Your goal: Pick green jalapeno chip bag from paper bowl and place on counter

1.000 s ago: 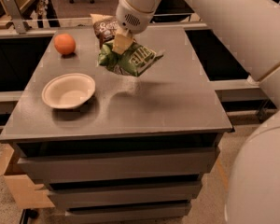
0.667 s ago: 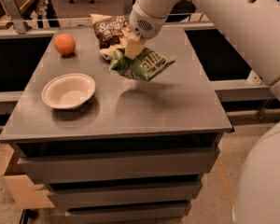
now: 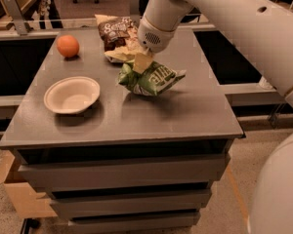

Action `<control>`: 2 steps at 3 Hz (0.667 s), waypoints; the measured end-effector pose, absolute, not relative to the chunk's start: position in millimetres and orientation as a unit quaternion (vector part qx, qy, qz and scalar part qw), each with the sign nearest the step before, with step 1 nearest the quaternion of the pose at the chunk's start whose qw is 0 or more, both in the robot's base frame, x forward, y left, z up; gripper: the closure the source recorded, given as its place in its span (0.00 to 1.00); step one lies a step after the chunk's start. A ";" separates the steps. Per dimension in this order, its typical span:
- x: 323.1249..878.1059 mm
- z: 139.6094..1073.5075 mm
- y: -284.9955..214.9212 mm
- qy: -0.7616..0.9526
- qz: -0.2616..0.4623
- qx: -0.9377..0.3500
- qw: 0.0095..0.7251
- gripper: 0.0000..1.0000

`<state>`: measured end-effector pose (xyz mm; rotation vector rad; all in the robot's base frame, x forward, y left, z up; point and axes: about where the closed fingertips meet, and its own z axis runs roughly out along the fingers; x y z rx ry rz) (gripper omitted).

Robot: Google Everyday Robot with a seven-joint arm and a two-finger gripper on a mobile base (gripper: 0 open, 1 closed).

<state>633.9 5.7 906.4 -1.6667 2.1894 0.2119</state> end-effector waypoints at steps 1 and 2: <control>634.2 904.7 7.1 0.779 0.076 -0.594 0.189 0.58; 634.5 903.0 8.4 0.778 0.077 -0.594 0.189 0.35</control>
Offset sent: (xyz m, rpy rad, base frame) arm 0.0003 0.0012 -0.0016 0.0000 0.0013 0.0016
